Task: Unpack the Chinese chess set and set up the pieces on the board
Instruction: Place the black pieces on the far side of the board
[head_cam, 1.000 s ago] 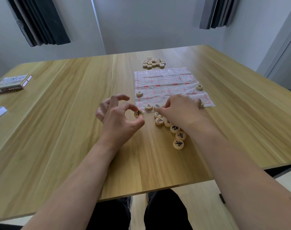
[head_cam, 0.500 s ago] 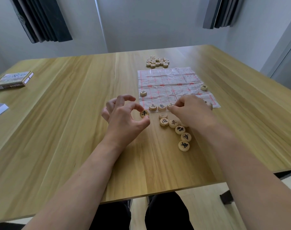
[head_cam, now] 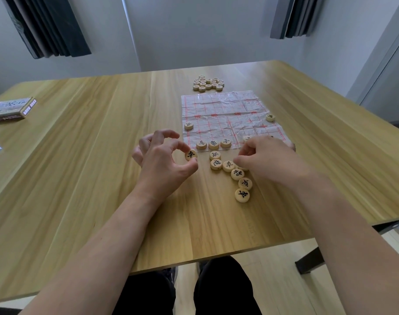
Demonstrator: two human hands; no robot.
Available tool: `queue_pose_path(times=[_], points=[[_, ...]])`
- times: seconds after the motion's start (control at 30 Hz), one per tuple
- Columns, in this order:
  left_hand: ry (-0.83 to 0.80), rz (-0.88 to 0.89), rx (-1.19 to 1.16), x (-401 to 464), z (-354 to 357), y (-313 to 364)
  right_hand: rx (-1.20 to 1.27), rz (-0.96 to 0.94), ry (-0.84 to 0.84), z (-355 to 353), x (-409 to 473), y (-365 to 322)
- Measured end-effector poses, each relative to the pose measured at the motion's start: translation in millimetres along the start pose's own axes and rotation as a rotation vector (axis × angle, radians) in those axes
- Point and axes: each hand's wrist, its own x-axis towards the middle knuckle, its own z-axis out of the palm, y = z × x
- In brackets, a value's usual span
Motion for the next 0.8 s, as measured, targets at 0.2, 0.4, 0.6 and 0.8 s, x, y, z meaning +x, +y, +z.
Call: queue_pose_path(times=[0.2,0.4,0.6,0.8], points=[[-0.018,0.013,0.006,1,1,0,-0.277,0.095,-0.167,-6,-27,-9],[-0.002,0.018,-0.006,0,2,0,-0.419,0.146,-0.157,-3,-41,-24],[-0.014,0.017,0.006,0,1,0,-0.445,0.101,-0.149,0,-49,-32],[-0.002,0.004,0.052,7,3,-3,-0.248,0.020,-0.070,-16,-50,-37]])
